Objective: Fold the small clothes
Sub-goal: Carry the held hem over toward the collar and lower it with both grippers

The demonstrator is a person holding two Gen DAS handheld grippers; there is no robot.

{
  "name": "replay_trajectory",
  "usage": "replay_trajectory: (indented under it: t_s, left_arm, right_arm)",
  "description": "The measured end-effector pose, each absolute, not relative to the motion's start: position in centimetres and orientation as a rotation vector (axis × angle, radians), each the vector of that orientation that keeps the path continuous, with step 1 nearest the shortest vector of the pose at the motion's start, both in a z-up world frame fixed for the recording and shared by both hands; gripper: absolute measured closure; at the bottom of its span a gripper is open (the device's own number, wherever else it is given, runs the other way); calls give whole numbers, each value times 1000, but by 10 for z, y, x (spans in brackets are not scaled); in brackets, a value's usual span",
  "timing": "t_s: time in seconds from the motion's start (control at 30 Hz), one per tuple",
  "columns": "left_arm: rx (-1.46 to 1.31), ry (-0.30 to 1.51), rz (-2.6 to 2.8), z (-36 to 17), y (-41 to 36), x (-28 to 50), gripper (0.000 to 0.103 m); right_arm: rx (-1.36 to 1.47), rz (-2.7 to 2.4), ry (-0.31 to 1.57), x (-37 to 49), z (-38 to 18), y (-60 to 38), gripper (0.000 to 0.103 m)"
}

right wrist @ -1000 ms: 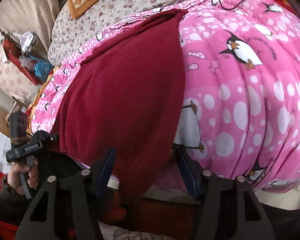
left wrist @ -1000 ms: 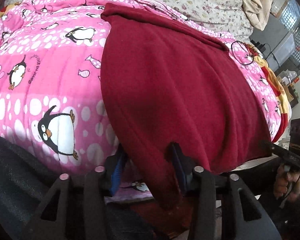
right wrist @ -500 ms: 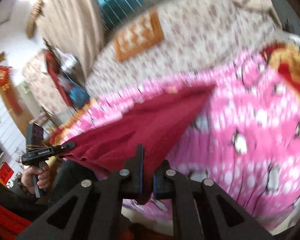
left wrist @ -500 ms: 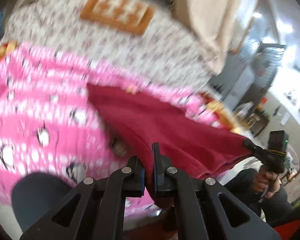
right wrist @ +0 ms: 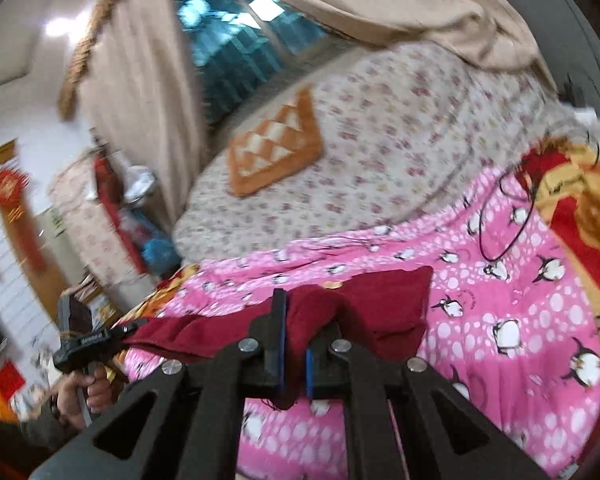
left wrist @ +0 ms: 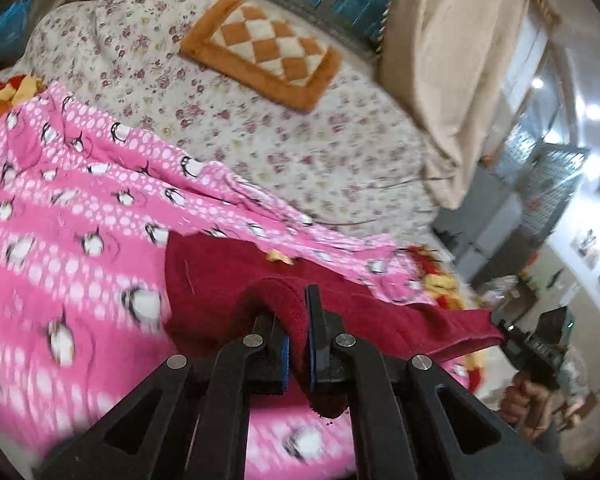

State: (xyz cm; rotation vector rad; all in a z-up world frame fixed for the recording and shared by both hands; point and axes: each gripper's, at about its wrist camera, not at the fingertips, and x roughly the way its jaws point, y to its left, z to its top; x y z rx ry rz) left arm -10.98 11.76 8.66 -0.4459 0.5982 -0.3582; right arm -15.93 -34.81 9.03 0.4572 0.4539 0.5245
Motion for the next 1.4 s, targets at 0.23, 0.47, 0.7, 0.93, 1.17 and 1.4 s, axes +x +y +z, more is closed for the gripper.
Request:
replay_trajectory:
  t_s: [0.23,0.47,0.7,0.93,1.17,1.4]
  left_arm:
    - [-276,744,-229,33,88,8,103]
    - [-264,932,-153,-29,83,59,100]
    - [-449,894,-324,-13,98,52,49]
    - [-491,721,-309,26,110,36,17]
    - [-218,717,-248,43,44,68,17]
    - [-54,991,-19,-46,34,136,52]
  right_arm:
    - [634,366,719,-10,24,-342,97]
    - [704,247,927,76,-57,-326,94]
    - [965,361,873,74,-63,-340,60]
    - [1025,428,724,66,-40,-350,51]
    - [681,322,680,71,5,-319,64]
    - [279,88,946,121,-34,-264,79]
